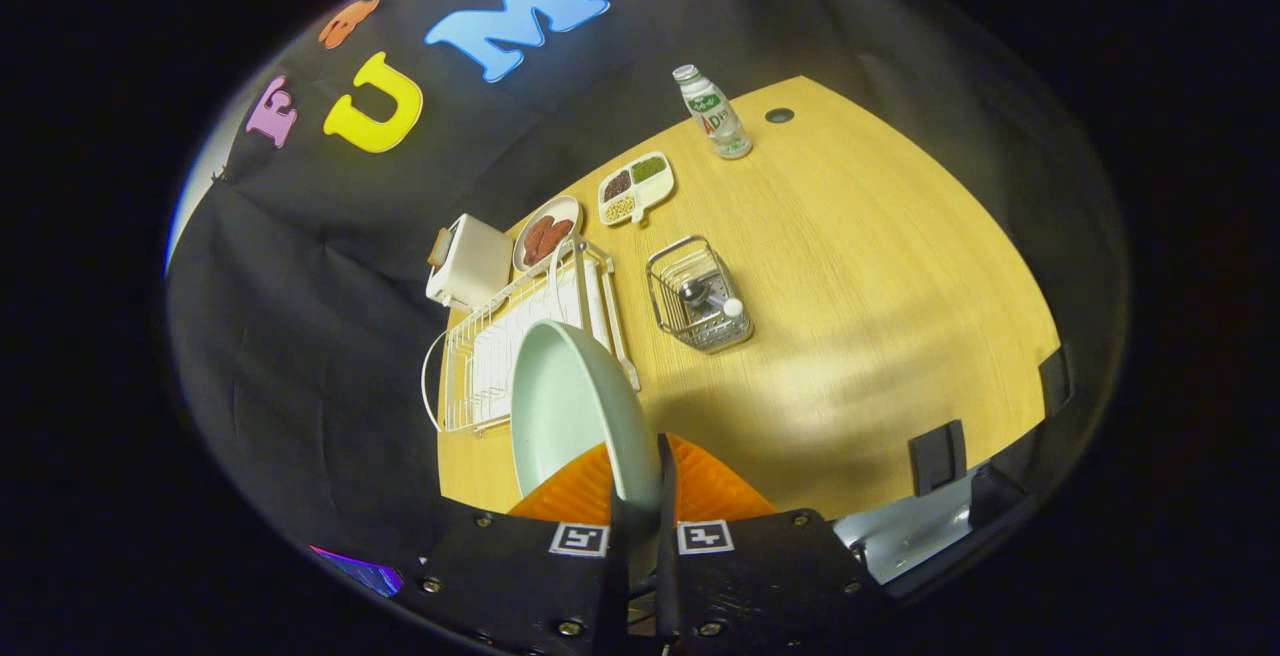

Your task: Take the plate from the dish rack, then take the spoon from the basket and place it into the plate.

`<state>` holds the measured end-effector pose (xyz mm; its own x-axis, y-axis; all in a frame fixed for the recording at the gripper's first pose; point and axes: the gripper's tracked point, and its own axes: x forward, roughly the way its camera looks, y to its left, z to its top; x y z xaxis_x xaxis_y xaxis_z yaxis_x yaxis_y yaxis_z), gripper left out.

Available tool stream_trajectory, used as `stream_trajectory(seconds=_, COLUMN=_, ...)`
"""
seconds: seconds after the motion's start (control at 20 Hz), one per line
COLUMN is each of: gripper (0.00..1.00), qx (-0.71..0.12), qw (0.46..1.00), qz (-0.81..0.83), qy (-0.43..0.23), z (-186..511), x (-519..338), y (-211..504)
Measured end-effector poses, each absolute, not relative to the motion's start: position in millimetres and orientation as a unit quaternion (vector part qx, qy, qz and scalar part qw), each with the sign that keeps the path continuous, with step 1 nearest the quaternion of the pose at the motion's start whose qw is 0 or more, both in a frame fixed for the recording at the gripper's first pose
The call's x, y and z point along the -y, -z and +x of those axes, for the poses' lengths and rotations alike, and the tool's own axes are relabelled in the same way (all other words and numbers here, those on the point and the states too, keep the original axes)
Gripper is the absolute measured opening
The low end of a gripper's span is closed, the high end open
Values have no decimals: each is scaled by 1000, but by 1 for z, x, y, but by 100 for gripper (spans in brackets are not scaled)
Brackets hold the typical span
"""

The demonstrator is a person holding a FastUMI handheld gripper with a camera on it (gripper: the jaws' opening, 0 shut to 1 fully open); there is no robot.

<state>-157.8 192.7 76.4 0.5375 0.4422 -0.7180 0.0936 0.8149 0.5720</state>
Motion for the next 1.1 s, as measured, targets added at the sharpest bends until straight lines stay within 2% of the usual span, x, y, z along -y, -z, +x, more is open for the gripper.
stream_trajectory(seconds=0.2, gripper=11, qx=-461, qw=820, qz=318, qy=-117, z=-159, x=-204, y=-29)
stream_trajectory(seconds=0.5, gripper=12, qx=-473, qw=826, qz=274, qy=-133, z=-155, x=-211, y=32)
stream_trajectory(seconds=0.8, gripper=12, qx=-483, qw=817, qz=280, qy=-145, z=-147, x=-222, y=57)
stream_trajectory(seconds=1.1, gripper=23, qx=-473, qw=840, qz=238, qy=-121, z=-131, x=-211, y=67)
